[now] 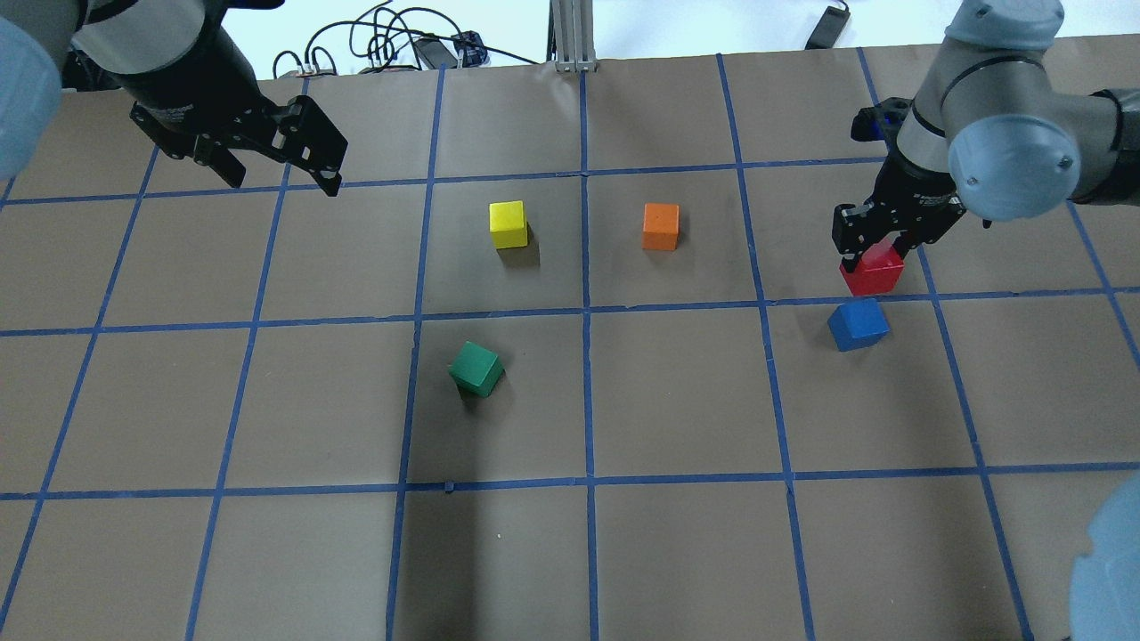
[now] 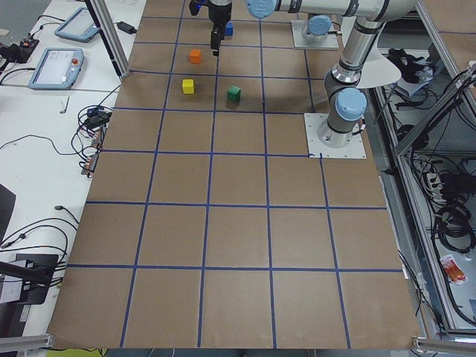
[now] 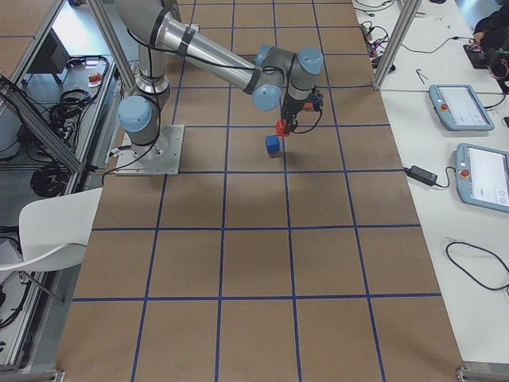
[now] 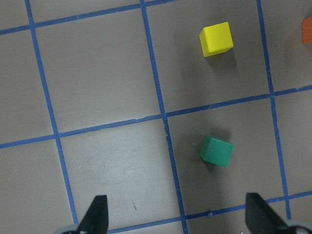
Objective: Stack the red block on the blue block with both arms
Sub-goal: 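Carry the red cube with the right gripper above the blue cube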
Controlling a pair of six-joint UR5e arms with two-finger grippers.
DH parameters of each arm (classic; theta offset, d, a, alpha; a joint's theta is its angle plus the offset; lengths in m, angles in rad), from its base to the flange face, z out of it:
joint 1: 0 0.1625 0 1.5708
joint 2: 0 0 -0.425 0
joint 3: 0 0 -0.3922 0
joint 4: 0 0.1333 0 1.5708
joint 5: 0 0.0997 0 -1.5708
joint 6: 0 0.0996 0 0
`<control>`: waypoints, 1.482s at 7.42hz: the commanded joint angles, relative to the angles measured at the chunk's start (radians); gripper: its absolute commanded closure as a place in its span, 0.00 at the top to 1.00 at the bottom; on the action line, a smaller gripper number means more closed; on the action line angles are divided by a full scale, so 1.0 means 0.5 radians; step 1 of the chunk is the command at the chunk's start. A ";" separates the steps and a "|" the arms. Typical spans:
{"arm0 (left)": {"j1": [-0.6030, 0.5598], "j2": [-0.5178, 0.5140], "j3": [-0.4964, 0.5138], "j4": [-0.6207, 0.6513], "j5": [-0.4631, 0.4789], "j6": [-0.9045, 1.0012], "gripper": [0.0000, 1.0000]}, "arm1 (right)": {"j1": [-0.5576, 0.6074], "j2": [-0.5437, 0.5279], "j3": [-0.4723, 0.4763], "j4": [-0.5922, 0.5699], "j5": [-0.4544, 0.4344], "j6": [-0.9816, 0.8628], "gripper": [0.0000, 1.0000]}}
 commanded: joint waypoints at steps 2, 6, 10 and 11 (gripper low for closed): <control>0.001 0.000 0.000 0.000 0.000 0.000 1.00 | -0.006 -0.027 0.103 -0.026 -0.001 -0.125 0.00; 0.001 -0.003 -0.003 0.000 0.000 0.000 1.00 | -0.055 -0.064 0.180 -0.100 -0.010 -0.129 0.00; 0.001 -0.003 0.000 0.000 0.000 0.000 1.00 | -0.062 -0.067 0.248 -0.152 -0.001 -0.116 0.04; 0.001 0.000 0.000 0.000 0.003 0.000 1.00 | -0.059 -0.067 0.251 -0.155 -0.001 -0.113 0.18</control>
